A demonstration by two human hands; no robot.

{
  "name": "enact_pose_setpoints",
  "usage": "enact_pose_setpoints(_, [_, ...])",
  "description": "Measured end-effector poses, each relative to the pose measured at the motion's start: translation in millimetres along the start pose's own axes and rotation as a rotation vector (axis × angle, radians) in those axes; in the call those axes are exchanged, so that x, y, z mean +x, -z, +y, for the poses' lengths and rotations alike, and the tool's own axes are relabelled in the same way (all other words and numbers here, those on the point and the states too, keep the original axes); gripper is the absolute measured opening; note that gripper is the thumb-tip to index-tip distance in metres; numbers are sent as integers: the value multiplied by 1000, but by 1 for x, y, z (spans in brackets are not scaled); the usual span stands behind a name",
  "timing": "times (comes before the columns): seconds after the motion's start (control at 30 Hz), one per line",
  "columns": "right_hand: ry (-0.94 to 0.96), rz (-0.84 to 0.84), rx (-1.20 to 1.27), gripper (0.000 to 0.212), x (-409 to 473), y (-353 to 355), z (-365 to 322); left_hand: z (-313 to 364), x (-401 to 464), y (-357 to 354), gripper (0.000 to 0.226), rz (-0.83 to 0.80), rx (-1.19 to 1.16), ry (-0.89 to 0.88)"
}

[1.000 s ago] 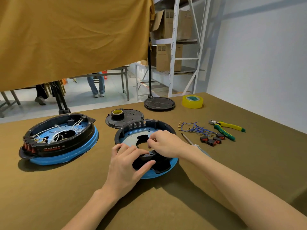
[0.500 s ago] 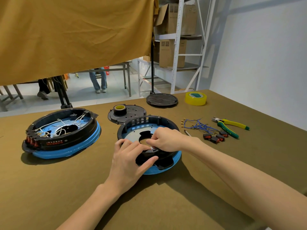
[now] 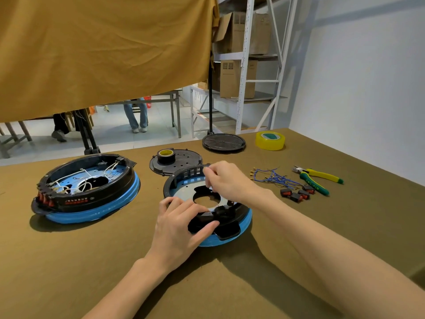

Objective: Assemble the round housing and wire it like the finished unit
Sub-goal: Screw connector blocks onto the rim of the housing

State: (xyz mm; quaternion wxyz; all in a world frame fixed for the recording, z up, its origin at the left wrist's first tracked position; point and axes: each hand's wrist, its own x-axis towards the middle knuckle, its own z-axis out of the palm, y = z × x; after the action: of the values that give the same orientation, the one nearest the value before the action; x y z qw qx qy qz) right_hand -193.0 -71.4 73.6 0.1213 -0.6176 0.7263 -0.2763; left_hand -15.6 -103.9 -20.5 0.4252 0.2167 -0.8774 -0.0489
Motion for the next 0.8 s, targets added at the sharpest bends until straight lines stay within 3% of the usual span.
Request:
enact_pose_setpoints(0.17, [-24, -17, -403, 27, 1, -26, 6, -1, -1, -2, 41, 9, 3, 11])
enact_pose_setpoints(0.27, [-2, 114, -416, 26, 6, -20, 8, -2, -1, -3, 41, 8, 13, 5])
enact_pose_setpoints(0.4, [-39, 39, -473, 18, -1, -31, 10, -3, 0, -3, 41, 2, 16, -3])
enact_pose_setpoints(0.47, [1, 122, -490, 19, -5, -32, 9, -2, -1, -2, 40, 10, 25, 0])
enact_pose_setpoints(0.67, [54, 421, -176, 42, -24, -25, 13, 4, 2, 4, 45, -13, 101, -27])
enact_pose_setpoints(0.8, [22, 313, -287, 34, -46, -29, 18, 13, 6, 9, 51, -46, 220, -69])
